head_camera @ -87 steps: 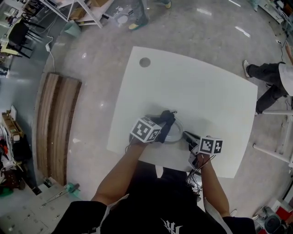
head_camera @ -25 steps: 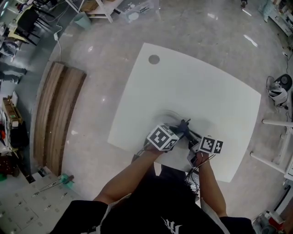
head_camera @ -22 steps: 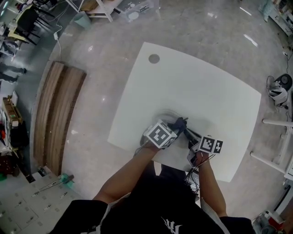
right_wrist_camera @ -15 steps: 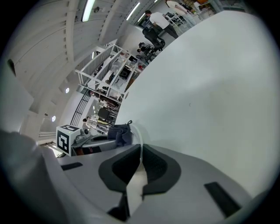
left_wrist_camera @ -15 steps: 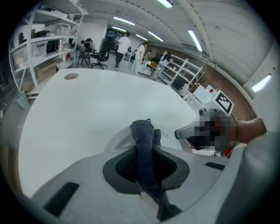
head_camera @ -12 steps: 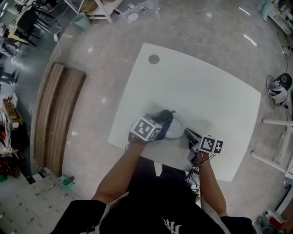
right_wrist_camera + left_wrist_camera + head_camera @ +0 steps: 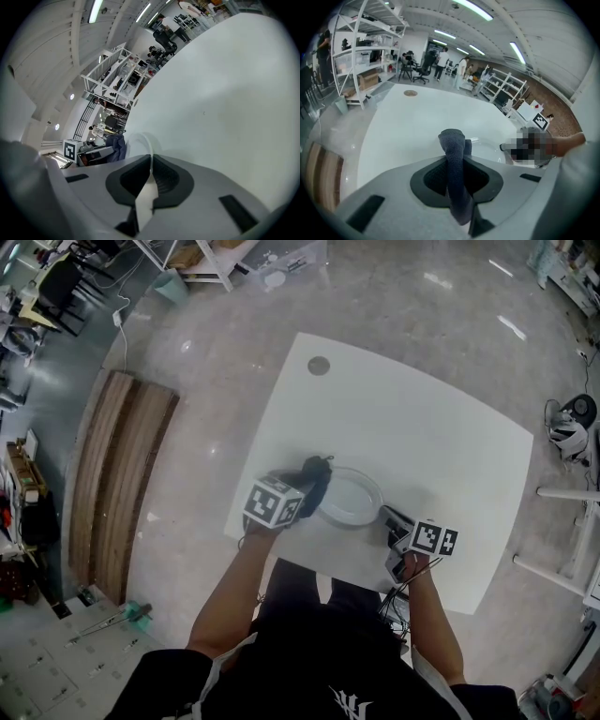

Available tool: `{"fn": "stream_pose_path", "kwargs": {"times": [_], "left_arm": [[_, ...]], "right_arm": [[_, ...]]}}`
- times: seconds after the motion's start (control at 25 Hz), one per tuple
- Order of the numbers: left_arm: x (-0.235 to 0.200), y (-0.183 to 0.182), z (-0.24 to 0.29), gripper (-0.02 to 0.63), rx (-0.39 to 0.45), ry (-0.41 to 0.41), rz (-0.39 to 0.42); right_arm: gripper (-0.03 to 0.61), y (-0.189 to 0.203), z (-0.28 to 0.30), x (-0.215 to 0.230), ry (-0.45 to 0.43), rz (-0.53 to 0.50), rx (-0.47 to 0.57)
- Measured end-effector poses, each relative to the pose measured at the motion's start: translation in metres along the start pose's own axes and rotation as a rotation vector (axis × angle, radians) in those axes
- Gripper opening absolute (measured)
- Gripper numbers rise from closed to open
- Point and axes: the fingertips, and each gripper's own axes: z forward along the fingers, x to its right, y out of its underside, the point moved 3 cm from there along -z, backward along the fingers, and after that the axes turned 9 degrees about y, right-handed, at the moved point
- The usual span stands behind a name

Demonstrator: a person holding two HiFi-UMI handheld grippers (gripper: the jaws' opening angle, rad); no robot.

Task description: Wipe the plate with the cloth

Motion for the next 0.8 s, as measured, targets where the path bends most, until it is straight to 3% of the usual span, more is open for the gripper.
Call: {"fn": "stream_pose_path", "kwargs": {"times": [0.28, 0.8], "left_arm": [[0.0, 0.002, -0.017, 0.049, 0.072, 0.017, -0.042], [0.016, -0.011, -0.029, 0.049, 0.108, 0.032, 0.01]], "right_arm": [[0.017, 0.0, 0.003, 0.0, -0.004, -0.023, -0.016], [0.017, -0.001, -0.001, -0.001, -0.022, -0.013, 0.008]]}}
